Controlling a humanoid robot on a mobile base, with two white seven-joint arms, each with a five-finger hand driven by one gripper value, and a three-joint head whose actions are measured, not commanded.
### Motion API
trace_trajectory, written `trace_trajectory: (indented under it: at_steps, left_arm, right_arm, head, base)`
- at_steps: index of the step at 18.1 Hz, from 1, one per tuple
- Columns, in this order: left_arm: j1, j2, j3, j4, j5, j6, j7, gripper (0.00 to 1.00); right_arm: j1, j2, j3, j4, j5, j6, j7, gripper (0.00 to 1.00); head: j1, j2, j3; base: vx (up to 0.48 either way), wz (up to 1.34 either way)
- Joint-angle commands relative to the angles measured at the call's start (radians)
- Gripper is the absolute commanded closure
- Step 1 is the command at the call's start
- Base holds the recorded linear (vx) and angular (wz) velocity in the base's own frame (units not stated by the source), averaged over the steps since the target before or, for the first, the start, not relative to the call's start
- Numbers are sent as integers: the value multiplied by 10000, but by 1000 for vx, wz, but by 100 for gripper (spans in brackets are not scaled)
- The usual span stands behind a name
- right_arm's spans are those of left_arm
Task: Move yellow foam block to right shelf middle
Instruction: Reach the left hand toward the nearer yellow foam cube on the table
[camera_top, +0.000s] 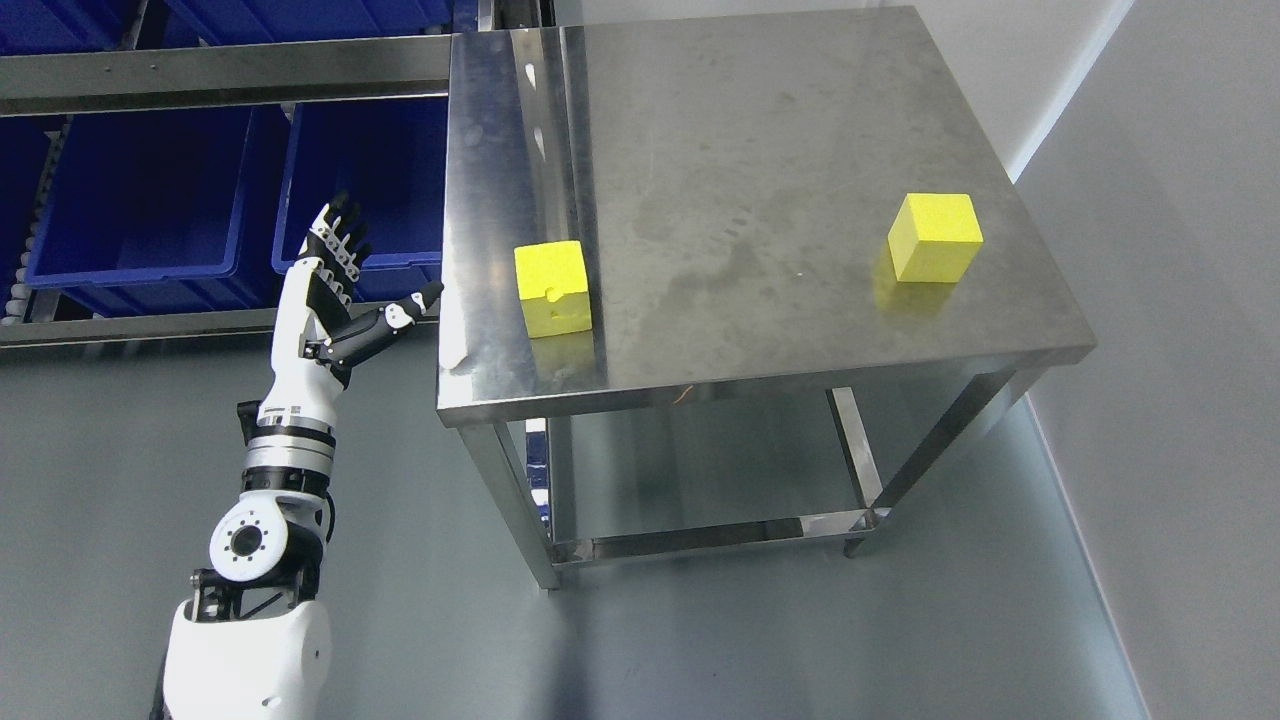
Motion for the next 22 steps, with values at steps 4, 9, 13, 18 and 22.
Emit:
trace_trajectory:
  at_steps: [4, 9, 13, 18, 22]
  left_arm:
    - [-3, 174, 147, -5, 0, -32, -5, 0]
    - [28, 1069, 208, -5, 0, -981, -432, 0]
    - [89, 2590, 730, -311, 15, -1810, -3310, 0]
    - [-79, 2608, 471, -236, 15, -1782, -5374, 1]
    - [-966, 2623, -204, 714, -31, -1353, -5344, 2]
  right_arm:
    - [-16, -175, 0, -175, 0, 7, 7, 0]
    - [-31, -175, 0, -175, 0, 7, 7, 0]
    - [-16, -175, 0, -175, 0, 7, 7, 0]
    - [-16, -175, 0, -175, 0, 7, 7, 0]
    - [-16, -175, 0, -175, 0, 7, 7, 0]
  head:
    - [0, 0, 0]
    - [0, 0, 0]
    - [0, 0, 0]
    - [0, 0, 0]
    - [0, 0, 0]
  base:
    - [0, 0]
    - [0, 0]
    - [0, 0]
    - [0, 0]
    - [0, 0]
